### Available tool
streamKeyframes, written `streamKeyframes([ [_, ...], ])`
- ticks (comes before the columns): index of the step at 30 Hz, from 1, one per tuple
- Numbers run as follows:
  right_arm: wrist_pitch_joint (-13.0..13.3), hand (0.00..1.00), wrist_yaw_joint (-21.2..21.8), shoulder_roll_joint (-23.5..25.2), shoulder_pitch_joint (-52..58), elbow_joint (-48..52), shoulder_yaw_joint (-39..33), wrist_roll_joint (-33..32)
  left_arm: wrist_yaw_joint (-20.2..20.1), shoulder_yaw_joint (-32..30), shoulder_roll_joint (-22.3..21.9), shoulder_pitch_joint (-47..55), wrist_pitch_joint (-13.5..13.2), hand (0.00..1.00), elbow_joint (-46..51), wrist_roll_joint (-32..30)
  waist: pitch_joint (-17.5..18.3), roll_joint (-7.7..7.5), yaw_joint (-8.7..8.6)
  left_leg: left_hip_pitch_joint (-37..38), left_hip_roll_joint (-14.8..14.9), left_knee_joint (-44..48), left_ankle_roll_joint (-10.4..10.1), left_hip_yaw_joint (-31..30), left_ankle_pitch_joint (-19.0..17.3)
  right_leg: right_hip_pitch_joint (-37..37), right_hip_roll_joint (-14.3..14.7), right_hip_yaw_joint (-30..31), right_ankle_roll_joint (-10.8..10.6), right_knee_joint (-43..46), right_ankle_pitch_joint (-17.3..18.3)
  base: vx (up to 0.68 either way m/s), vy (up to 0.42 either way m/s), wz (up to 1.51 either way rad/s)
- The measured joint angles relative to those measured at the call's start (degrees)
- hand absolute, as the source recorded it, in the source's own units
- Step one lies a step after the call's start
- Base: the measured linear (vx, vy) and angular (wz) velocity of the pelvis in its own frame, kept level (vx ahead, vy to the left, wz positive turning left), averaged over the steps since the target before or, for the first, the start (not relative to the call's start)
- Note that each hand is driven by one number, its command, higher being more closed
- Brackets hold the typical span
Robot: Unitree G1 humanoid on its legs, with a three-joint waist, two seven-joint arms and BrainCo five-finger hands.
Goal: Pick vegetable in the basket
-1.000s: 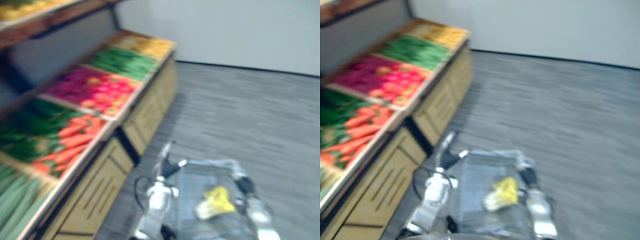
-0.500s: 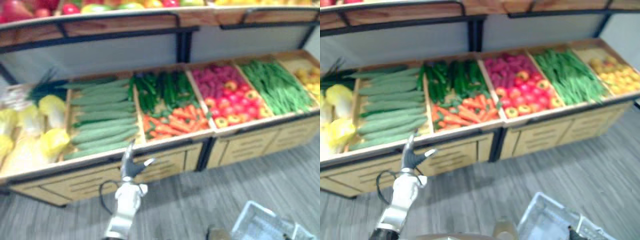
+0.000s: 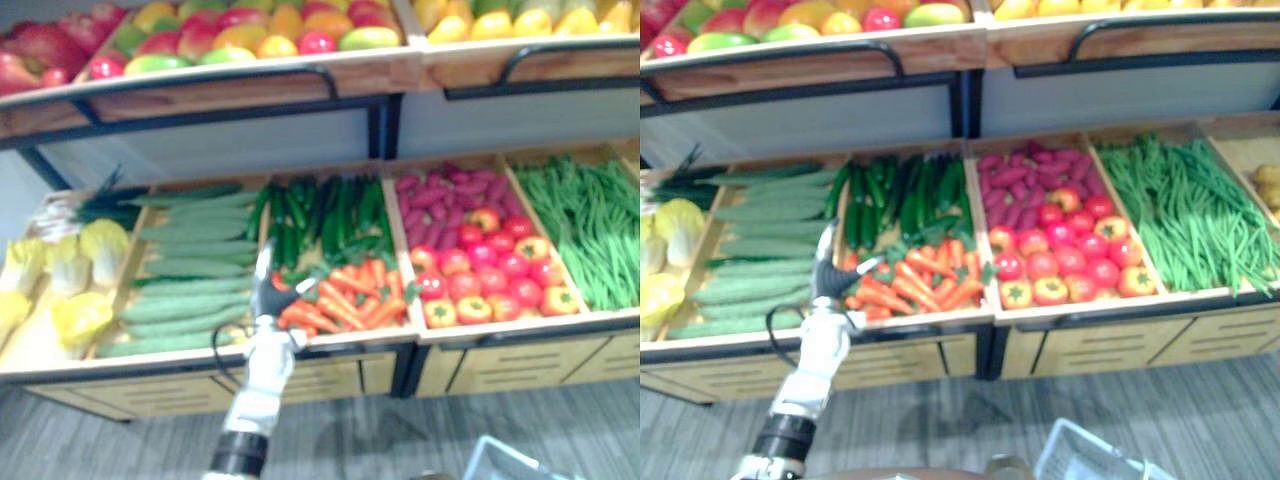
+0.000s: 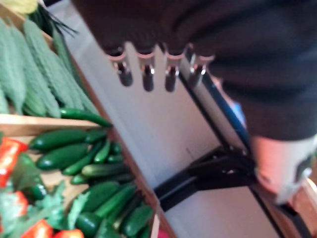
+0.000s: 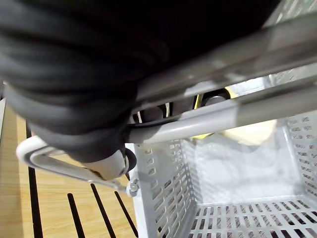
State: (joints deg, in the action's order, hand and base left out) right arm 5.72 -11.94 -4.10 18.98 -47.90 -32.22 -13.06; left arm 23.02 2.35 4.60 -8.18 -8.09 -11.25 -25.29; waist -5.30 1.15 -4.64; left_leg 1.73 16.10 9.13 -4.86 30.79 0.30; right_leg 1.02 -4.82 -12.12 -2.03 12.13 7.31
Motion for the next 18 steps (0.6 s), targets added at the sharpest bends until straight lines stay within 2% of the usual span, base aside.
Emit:
streamKeyframes([
  [2,0.00,1.00,0.17,0.53,-0.41,-0.16,-0.93,1.49,-0.04,1.36,1.34,-1.61,0.05,0.00,-1.48,-2.89,-0.24,-0.47,-0.06,2.94,-1.04,-4.60,-1.27,2.64,0.33,0.11,0.09,1.47,-0.07,0.15,0.04,0.10,0.108,-0.32],
  [6,0.00,1.00,-0.04,2.29,-4.02,0.07,-0.56,1.81,-0.60,5.37,7.41,-7.48,0.51,0.00,-6.88,-9.00,-2.44,-2.19,-0.26,3.23,-3.77,-9.75,-1.82,8.18,0.90,4.91,-0.94,5.44,-1.51,1.06,-0.28,-0.04,0.129,-0.47],
  [7,0.00,1.00,-0.15,2.25,-4.51,0.68,0.55,1.80,-0.75,6.05,8.47,-8.79,1.21,0.00,-8.39,-9.88,-3.15,-2.14,-0.46,3.12,-4.59,-10.92,-1.75,9.61,0.97,6.14,-1.21,6.61,-2.15,0.88,-0.72,-0.05,0.089,-0.38],
  [8,-0.08,1.00,-0.35,2.31,-4.85,1.97,1.75,1.81,-0.76,6.71,9.36,-9.88,1.26,0.00,-10.11,-10.83,-3.45,-1.74,-1.38,2.07,-5.27,-11.75,-1.66,10.16,1.03,7.54,-1.58,7.32,-2.59,0.71,-1.03,-0.04,0.078,-0.32],
  [11,-0.09,1.00,-1.40,2.33,-5.34,3.54,3.71,1.85,-0.75,7.26,10.51,-12.30,1.67,0.00,-12.51,-12.22,-4.21,-0.77,-1.77,0.48,-6.04,-12.72,-1.48,12.54,1.13,10.10,-1.59,9.27,-2.89,-0.22,-2.42,0.00,0.050,-0.34],
  [13,-0.09,1.00,-1.82,2.38,-5.55,5.37,4.49,1.84,-0.87,9.08,11.33,-15.14,2.37,0.00,-14.37,-14.00,-5.21,-0.10,-2.77,-0.55,-6.43,-12.88,-1.16,12.76,1.51,11.28,-1.72,9.53,-3.09,-0.43,-2.78,0.04,0.032,-0.09],
  [18,-0.01,1.00,-2.14,1.69,-7.47,8.20,7.25,1.92,-1.36,11.20,12.26,-17.64,2.41,0.00,-18.63,-17.17,-7.27,0.14,-2.79,-0.65,-6.38,-12.44,-1.17,14.92,1.50,12.83,-1.49,10.89,-3.00,0.35,-2.86,0.06,0.013,-0.13],
])
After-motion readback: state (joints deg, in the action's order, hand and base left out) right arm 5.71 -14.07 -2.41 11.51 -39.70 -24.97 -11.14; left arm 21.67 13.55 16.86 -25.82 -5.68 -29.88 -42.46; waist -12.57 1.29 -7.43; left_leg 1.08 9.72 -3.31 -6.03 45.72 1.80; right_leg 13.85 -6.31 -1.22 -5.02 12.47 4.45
